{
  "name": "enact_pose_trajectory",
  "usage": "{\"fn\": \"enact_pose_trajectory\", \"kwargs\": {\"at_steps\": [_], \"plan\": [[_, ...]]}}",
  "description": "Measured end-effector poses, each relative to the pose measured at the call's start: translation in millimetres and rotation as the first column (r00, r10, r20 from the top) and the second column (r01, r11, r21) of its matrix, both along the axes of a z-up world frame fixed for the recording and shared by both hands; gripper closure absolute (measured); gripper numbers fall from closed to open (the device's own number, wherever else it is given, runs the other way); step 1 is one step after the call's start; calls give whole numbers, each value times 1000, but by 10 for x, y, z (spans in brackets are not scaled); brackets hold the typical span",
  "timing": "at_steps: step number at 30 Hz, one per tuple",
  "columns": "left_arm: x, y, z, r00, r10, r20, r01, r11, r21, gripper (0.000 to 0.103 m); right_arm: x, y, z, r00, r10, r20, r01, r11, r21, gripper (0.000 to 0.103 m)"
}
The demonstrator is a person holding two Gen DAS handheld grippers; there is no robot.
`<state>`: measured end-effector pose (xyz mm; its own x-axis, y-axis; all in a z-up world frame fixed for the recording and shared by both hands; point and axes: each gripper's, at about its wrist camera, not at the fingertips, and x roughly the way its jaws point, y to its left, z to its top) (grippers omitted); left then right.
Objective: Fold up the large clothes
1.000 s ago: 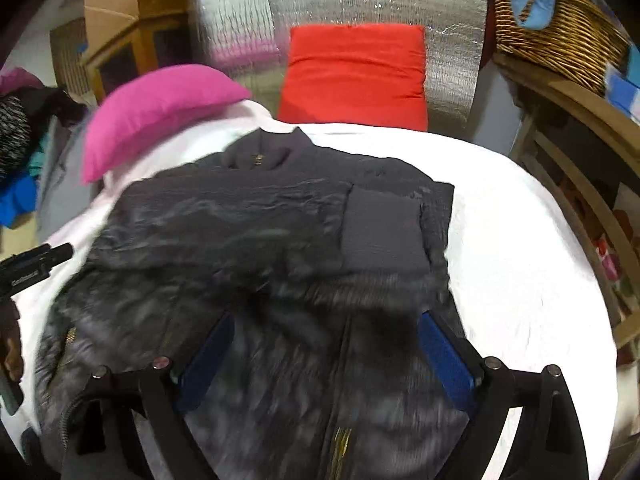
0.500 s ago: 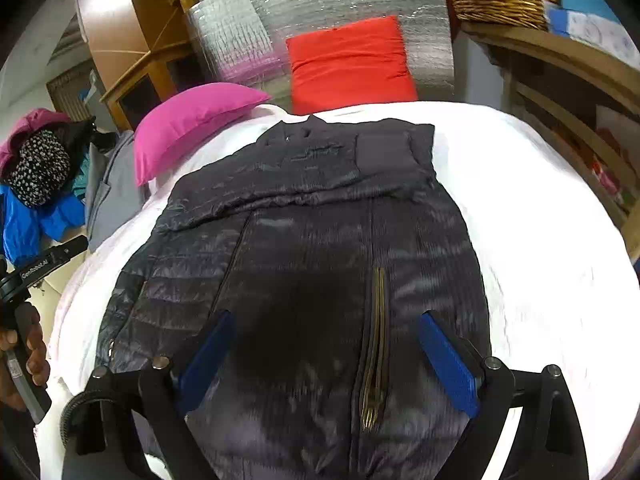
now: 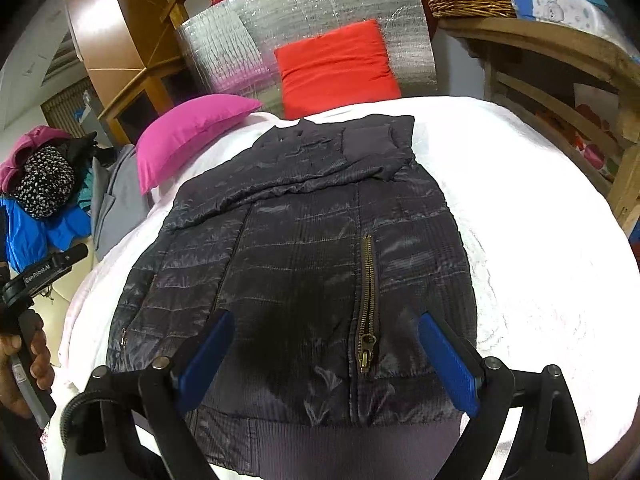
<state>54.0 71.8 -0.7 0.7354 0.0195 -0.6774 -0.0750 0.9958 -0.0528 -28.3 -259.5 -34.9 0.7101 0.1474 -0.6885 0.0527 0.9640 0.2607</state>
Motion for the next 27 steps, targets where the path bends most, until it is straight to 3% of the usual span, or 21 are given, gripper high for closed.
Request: {"fn": "enact_pose_trajectory", "kwargs": {"at_steps": [27], "plan": [[-131, 186, -298, 997, 36, -63, -38, 999, -30, 33, -391, -109, -131, 996, -83, 11, 83, 996, 39, 8]]}}
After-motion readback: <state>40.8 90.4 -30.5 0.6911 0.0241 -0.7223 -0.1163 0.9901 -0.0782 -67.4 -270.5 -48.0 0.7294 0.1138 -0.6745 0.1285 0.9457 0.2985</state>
